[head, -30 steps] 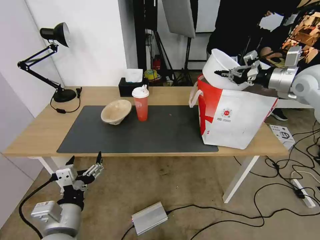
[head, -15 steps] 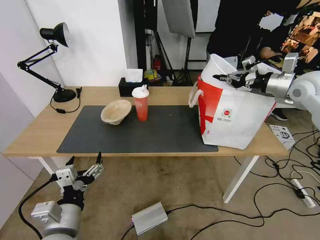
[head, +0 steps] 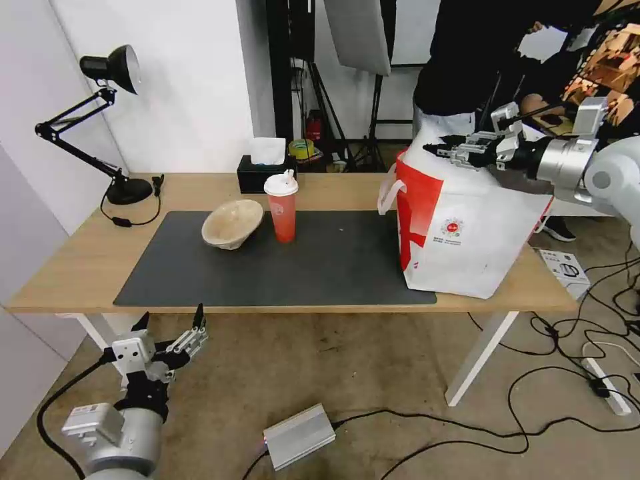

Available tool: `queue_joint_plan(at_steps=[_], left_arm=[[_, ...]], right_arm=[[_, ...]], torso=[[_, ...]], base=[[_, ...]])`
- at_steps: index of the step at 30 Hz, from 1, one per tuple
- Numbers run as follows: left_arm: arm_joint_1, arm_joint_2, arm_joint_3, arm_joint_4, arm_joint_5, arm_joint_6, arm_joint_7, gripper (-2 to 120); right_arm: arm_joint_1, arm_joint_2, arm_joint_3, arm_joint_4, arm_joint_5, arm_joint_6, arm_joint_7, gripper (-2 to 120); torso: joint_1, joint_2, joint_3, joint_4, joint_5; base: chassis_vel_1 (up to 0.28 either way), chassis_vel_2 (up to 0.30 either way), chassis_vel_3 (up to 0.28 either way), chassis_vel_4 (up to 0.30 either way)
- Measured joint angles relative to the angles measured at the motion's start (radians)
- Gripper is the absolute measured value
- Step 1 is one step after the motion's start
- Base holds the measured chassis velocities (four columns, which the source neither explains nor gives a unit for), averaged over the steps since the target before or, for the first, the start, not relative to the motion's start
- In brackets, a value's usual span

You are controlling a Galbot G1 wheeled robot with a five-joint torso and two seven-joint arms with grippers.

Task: Pick up the trash from the table and place it into the takeout bag.

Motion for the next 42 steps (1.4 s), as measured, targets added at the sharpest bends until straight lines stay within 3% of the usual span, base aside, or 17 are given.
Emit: queue_joint_plan(at_steps=[10, 32, 40, 42], left_arm=[[0.002, -0.007, 0.01, 0.0, 0.015, -0.001, 0.0, 100], [0.004, -0.008, 0.007, -0.003, 0.016, -0.001, -0.001, 100], [0.002, -0.009, 0.007, -0.003, 0.015, -0.001, -0.002, 100], [0.004, -0.014, 0.002, -0.005, 0.014, -0.001, -0.002, 100]], right_arm=[[0.002, -0.011, 0.0, 0.005, -0.004, 0.003, -0.005, 99], [-0.026, -0.023, 0.029, 0.048, -0.004, 0.053, 0.019, 100], [-0.059, -0.028, 0.046, 0.139, 0.017, 0.162, 0.125, 100], [-0.077, -0.028, 0.047, 0.206, 0.042, 0.198, 0.225, 100]], torso=[[0.0, 0.0, 0.0, 0.0, 0.0], [0.0, 0.0, 0.0, 0.0001, 0.0], [0.0, 0.0, 0.0, 0.0, 0.0], [0.0, 0.0, 0.0, -0.0001, -0.0001]], base=[[0.0, 0.0, 0.0, 0.0], [0.0, 0.0, 0.0, 0.0], [0.0, 0.0, 0.0, 0.0], [0.0, 0.0, 0.0, 0.0]])
